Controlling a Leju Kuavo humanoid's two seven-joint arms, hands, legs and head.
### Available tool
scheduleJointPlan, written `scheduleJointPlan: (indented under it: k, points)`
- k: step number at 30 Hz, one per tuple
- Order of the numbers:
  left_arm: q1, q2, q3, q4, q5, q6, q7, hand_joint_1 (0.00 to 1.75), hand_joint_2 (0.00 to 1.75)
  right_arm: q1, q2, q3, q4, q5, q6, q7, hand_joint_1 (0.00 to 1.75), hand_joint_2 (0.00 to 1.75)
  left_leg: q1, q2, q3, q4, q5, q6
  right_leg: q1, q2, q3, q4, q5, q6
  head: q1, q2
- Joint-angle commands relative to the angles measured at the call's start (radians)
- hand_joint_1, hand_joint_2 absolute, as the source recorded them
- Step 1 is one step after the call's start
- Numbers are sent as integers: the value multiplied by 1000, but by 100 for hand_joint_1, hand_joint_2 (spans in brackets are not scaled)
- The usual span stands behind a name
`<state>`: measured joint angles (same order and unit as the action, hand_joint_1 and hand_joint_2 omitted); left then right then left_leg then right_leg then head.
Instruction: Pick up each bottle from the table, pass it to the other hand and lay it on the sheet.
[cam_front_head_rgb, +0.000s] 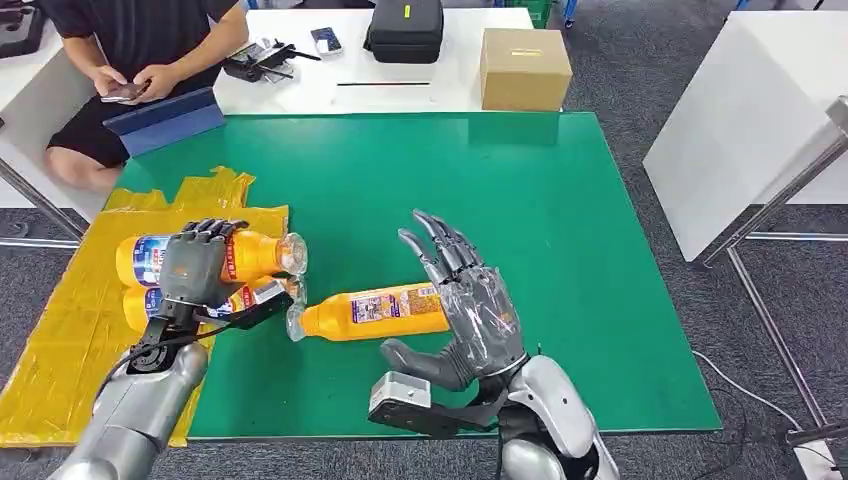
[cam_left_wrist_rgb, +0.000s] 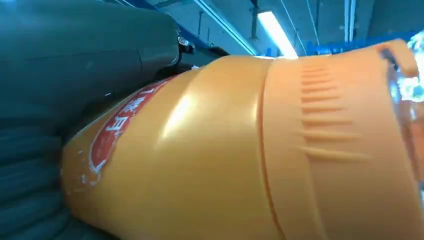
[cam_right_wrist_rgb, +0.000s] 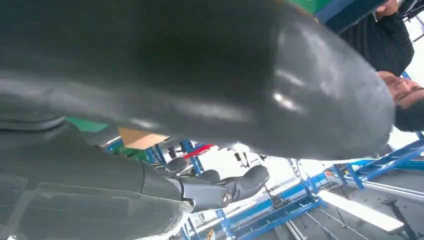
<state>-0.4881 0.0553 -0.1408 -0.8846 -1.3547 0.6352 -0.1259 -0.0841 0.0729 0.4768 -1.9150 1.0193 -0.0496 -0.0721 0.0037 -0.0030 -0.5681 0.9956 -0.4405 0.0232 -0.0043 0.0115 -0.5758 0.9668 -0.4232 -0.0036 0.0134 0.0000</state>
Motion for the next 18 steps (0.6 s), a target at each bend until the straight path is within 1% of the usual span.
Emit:
scheduleJointPlan:
  k: [1,3,4,5,6,7,12,16,18]
  points:
    - [-208,-39,-44,363,-139,4,103,175,175,26,17,-40,-33,17,58,-2,0,0,0,-6,2,1,0,-2,0,-7,4,1,-2,0,0,0]
    - [-210,-34,-29,384,-161,11,126,175,175,20,30,-57,-21,-1,72,-12,0,0,0,-3,0,0,0,-1,0,-3,2,0,-1,0,0,0]
    - [-198,-29,-28,377,-170,23,125,0,175,18,33,-63,-18,-2,80,-17,0,0,0,-4,2,0,0,-2,0,-5,3,0,-2,0,0,0]
    - [-194,-27,-29,379,-190,6,114,0,0,16,40,-71,-15,-3,87,-23,0,0,0,-2,1,0,0,-1,0,-2,2,0,-1,0,0,0]
    - [-181,-33,-3,363,-172,20,102,0,0,13,45,-78,-8,-3,96,-30,0,0,0,-1,3,0,-1,-2,0,-2,3,0,-1,0,0,0]
    - [-185,-29,-13,375,-216,-13,124,0,0,11,49,-81,-6,-3,102,-36,0,0,0,0,3,-1,-1,-1,0,-1,4,0,-1,0,0,0]
    - [-179,-39,13,364,-208,-15,110,0,0,-9,62,-92,17,-9,119,-49,0,0,-1,-2,4,-1,-1,-2,-1,-3,5,0,-1,0,0,0]
    - [-169,-36,38,351,-203,-11,88,0,0,-16,64,-98,32,-10,126,-57,0,0,0,0,1,0,0,-1,0,-1,2,0,0,0,0,0]
    - [-170,-36,44,351,-201,-12,81,0,0,-18,63,-98,38,-11,127,-59,0,0,0,0,3,-1,-1,-2,0,-1,4,0,-1,0,0,0]
